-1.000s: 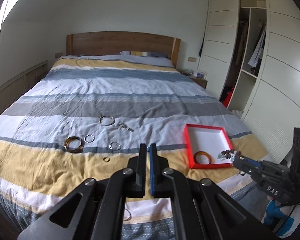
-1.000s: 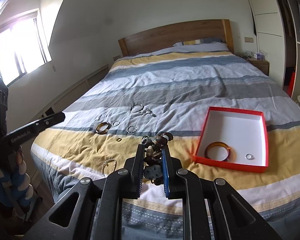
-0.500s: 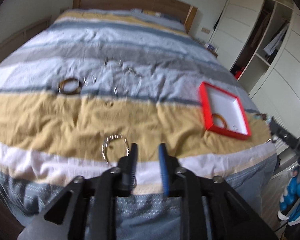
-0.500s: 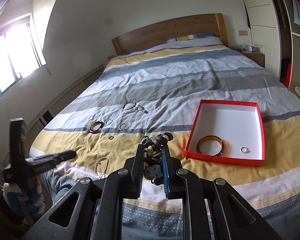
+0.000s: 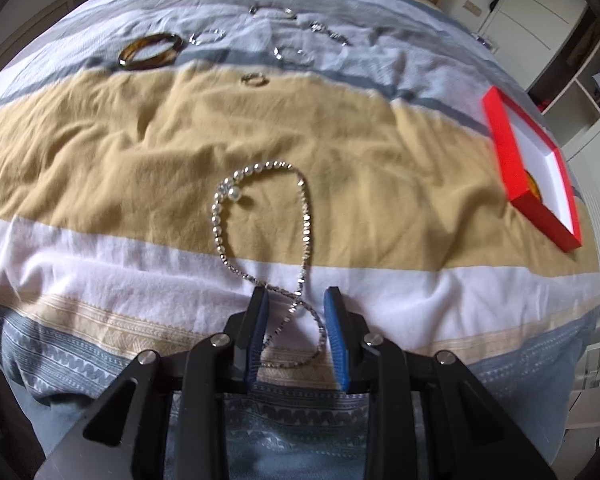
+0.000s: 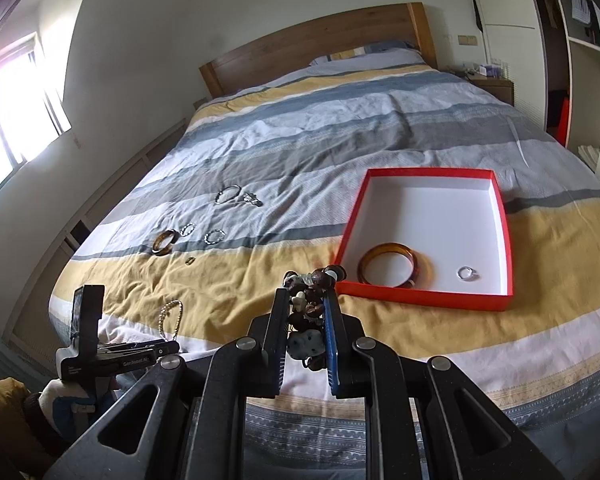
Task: Organize jewelry
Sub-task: 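Lift and carry the necklace and beaded bracelet with both tools into the box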
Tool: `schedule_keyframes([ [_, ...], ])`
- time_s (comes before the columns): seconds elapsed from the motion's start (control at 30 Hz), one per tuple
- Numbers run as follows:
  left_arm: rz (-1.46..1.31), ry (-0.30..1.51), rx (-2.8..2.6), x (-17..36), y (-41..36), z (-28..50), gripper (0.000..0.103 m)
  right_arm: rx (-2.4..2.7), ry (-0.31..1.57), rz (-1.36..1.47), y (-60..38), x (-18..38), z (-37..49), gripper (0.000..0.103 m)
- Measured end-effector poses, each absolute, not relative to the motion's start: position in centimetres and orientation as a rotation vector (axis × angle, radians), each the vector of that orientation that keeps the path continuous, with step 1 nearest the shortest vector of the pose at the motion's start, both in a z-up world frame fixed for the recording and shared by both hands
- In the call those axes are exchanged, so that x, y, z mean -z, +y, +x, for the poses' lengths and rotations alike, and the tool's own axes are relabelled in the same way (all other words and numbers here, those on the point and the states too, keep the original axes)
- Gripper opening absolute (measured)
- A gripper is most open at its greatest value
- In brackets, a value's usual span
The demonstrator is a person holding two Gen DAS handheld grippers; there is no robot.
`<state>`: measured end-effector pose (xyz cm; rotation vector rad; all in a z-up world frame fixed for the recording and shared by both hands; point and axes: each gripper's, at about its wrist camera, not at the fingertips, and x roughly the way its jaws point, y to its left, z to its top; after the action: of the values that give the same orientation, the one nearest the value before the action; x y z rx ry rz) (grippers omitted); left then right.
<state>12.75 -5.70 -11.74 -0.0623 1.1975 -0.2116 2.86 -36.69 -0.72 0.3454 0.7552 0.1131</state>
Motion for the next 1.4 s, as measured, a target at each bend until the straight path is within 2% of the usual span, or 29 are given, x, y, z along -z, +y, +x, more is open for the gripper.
schedule_keyframes([
  [0.13, -0.049, 1.197, 0.207, 12.2, -6.0, 12.9, 0.026, -0.099, 0.764, 0.363, -37.5, 1.4, 2.8, 0.016],
  [0.2, -0.081, 1.196, 0.234, 12.2, -5.9, 12.9, 0.003, -0.095, 0.766, 0.371, -37.9, 1.6, 2.8, 0.016],
  [0.23, -0.095, 1.198, 0.244, 12.2, -5.9, 12.9, 0.002, -0.095, 0.766, 0.375, -38.0, 1.7, 2.8, 0.016],
  [0.43, -0.227, 1.160, 0.345, 10.2, -6.5, 12.0, 0.002, -0.099, 0.764, 0.385, -38.3, 2.1, 2.9, 0.016],
  [0.67, -0.327, 1.060, 0.492, 4.1, -10.1, 12.7, 0.002, -0.085, 0.756, 0.402, -39.5, 2.3, 2.8, 0.016],
  [0.97, -0.307, 0.955, 0.669, -3.1, -18.0, 15.0, 0.002, -0.027, 0.735, 0.410, -43.1, 1.8, 3.9, 0.016],
  [1.1, -0.259, 0.955, 0.717, -3.6, -22.0, 16.4, 0.002, -0.002, 0.736, 0.414, -44.9, 2.1, 4.7, 0.016],
  [1.4, -0.167, 1.005, 0.762, -1.0, -30.4, 21.2, 0.002, 0.030, 0.793, 0.398, -48.6, 4.7, 9.0, 0.016],
])
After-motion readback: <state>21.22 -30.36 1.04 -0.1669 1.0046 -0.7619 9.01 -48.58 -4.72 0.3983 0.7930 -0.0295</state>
